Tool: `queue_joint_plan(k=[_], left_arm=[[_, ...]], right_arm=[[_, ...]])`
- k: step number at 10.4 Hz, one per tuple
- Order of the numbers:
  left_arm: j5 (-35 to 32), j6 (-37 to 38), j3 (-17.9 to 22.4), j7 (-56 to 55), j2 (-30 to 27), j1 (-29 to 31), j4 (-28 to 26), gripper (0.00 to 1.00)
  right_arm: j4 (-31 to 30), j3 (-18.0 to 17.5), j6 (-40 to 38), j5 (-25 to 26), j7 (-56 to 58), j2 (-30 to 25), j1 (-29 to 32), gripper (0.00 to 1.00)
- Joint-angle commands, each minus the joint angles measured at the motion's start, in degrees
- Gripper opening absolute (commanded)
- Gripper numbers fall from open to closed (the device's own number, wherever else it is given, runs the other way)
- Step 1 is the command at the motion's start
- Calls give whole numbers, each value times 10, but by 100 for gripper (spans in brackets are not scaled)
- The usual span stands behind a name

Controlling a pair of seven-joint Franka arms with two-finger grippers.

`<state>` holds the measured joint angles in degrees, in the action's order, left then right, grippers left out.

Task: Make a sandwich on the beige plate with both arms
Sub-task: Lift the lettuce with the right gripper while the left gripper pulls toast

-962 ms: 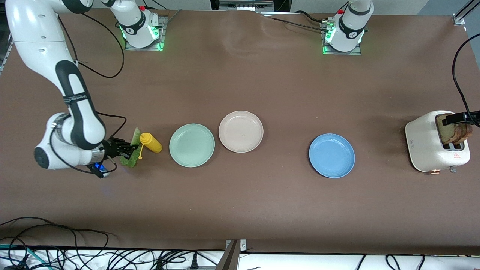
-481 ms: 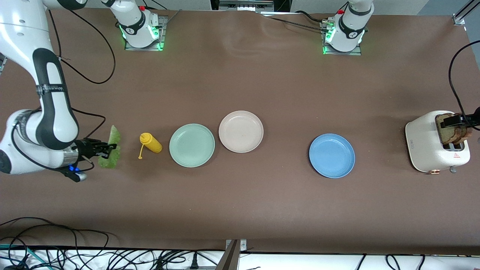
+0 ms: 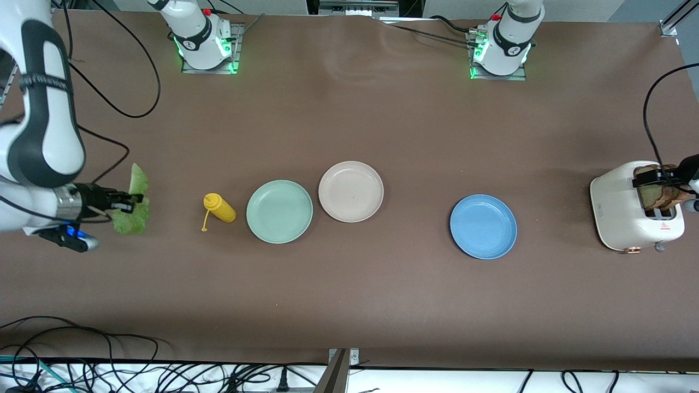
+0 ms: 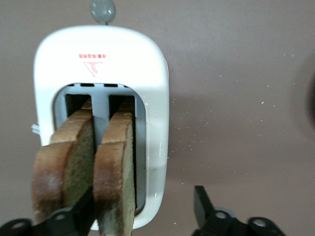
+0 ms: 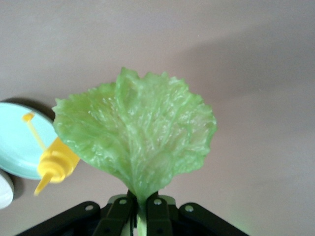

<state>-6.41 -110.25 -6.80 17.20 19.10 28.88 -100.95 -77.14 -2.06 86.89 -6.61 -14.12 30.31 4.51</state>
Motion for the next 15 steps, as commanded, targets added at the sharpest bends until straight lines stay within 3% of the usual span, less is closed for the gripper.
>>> queue_joint_plan(k=[1,5,9,11,13,15], left_arm=[[-13,-8,-6,11,-1,7,-5,0],[-14,7,-8,24,-25,7,7,0],[-15,132,-24,23,-29,-2,117,0],[-8,220,-89,16,-28,-7,186,0],[17,227,-186,4,-21,-8,188,0],[107,227,-218,-81,22,-55,185,0]], right_arm=[[-8,-2,-26,26,5,-32,-13,0],[-8,-2,-41,55,2,-66,-47,0],[-8,-1,-35,63,-17,-64,-74,0],[-8,-1,-33,63,-16,-64,-77,0],[-8,0,-33,63,-12,-64,-76,0],[-8,0,-31,62,-11,-64,-76,0]])
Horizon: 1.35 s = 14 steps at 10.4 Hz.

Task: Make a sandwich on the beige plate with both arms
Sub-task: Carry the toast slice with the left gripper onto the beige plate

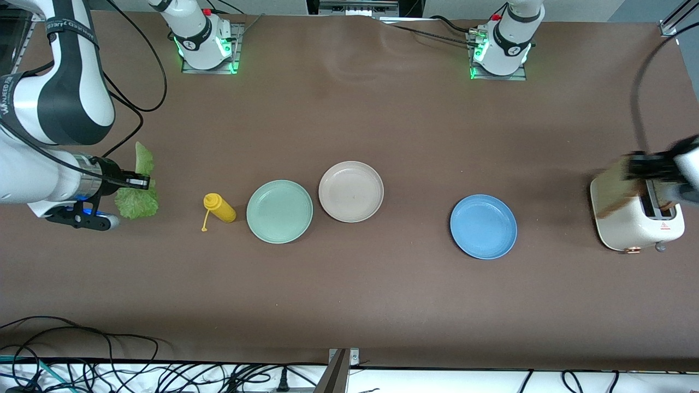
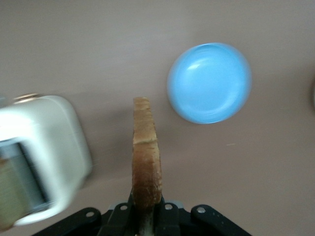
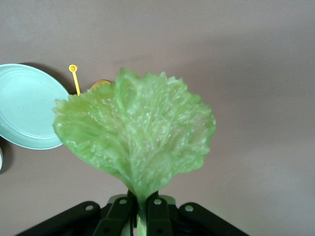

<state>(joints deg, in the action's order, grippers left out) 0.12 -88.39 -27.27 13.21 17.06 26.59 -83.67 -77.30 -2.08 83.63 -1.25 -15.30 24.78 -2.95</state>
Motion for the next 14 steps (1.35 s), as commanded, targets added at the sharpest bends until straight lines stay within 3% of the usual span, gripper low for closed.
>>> queue_joint_plan(k=[1,3,8,10,14], left_arm=[[51,4,-13,-71,61,-81,12,0],[68,-16,-13,-141,111,-167,24,0],[205,-166,-13,-145,201,-267,26,0],[268,-207,-13,-140,238,-284,26,0],[318,-220,-13,-128,298,-305,27,0]], right_arm=[[-7,-1,2,8,-1,-9,-3,0],[-7,-1,2,6,-5,-9,-6,0],[-7,-2,2,7,-28,-9,-21,0],[-7,-1,2,8,-55,-9,-41,0],[-7,-2,2,4,-106,-10,-71,0]])
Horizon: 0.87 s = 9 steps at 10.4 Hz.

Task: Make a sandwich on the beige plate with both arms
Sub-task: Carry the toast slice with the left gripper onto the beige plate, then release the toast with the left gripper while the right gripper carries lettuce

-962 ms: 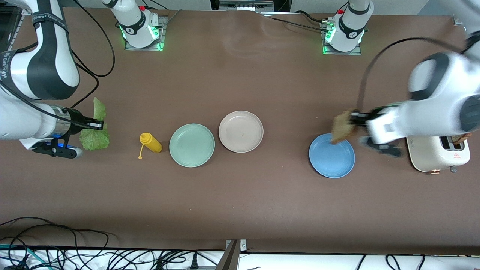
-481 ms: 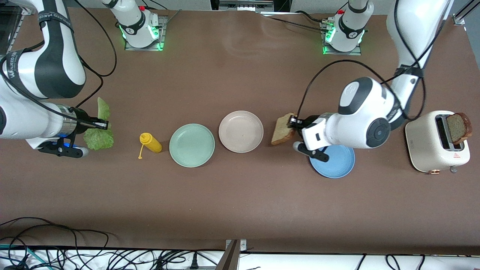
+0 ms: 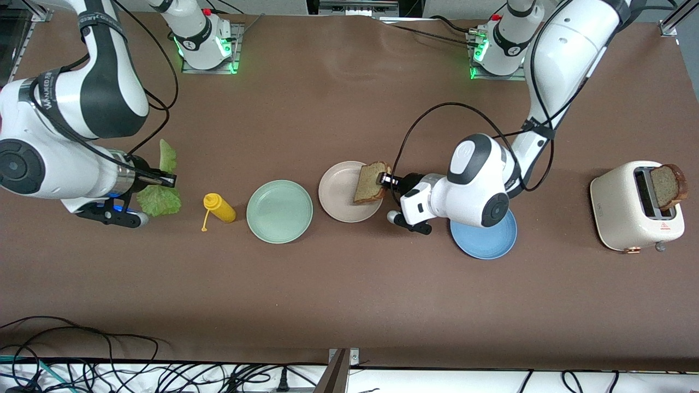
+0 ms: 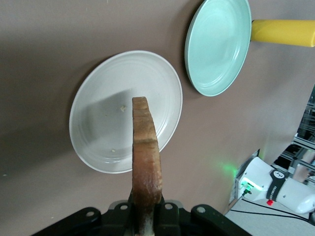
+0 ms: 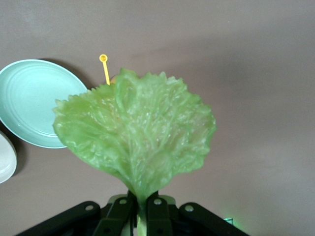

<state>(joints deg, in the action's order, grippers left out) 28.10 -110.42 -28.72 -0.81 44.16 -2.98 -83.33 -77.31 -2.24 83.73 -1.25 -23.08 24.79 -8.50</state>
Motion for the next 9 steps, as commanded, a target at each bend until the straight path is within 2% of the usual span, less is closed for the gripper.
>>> queue_joint_plan(k=[1,3,6,7,8,9], left_arm=[[60,-21,2,52,36,-11,23,0],[120,-30,4,136,54,-11,14,0],[124,-40,4,178,83,-12,14,0],[130,-40,4,182,85,-12,14,4],[131,-40,4,182,85,-11,14,67],[121,-40,5,182,84,-9,17,100]], right_arm=[[-7,0,4,5,-40,-10,-24,0],[-7,0,12,5,-70,-10,-40,0],[-7,0,13,8,-102,-9,-60,0],[-7,0,13,8,-103,-9,-61,0],[-7,0,14,8,-104,-9,-62,0],[-7,0,19,8,-116,-9,-70,0]])
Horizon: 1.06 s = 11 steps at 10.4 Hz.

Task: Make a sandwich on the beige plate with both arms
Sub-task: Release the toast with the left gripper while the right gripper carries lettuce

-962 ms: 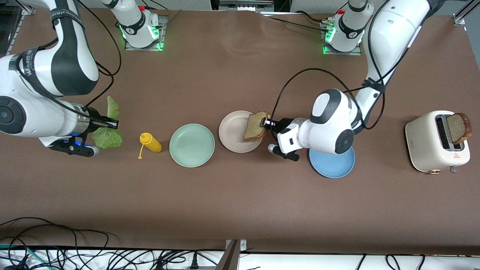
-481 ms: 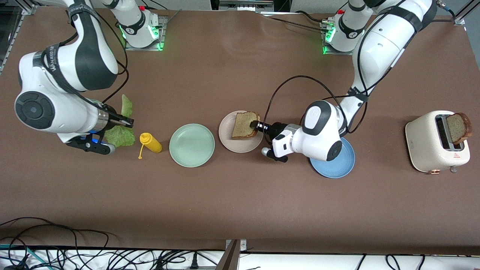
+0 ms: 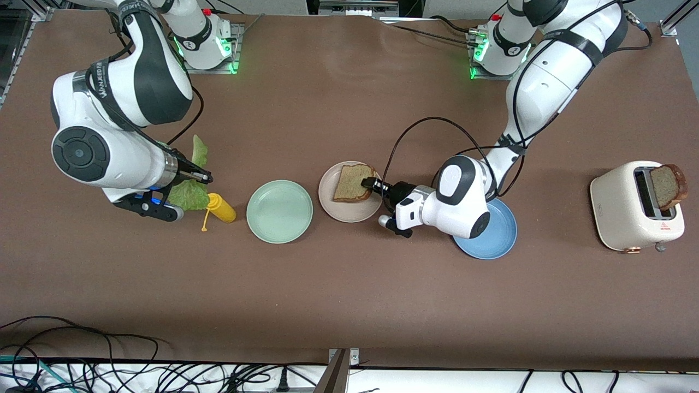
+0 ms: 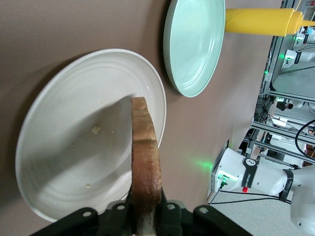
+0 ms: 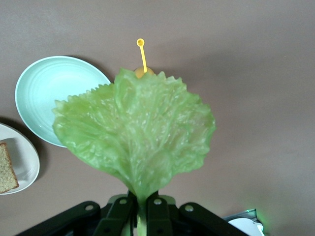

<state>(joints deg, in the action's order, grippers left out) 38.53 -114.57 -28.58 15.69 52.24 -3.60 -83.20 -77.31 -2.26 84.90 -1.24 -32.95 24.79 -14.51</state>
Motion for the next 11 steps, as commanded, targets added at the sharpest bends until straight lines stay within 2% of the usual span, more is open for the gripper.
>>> queue_joint_plan(k=[1,3,5,7,11], left_arm=[[15,1,5,17,2,3,16,100],[-11,7,19,16,-6,12,16,100],[-98,19,19,15,-14,46,14,100],[-151,29,19,14,-34,70,14,100],[-328,86,24,-15,-134,123,15,100]], right_arm=[[-7,1,8,7,-28,-8,-10,0],[-7,1,8,4,-30,-8,-20,0],[-7,0,18,2,-89,-9,-46,0],[-7,1,42,4,-152,-5,-96,0],[-9,1,129,0,-224,19,-146,0]])
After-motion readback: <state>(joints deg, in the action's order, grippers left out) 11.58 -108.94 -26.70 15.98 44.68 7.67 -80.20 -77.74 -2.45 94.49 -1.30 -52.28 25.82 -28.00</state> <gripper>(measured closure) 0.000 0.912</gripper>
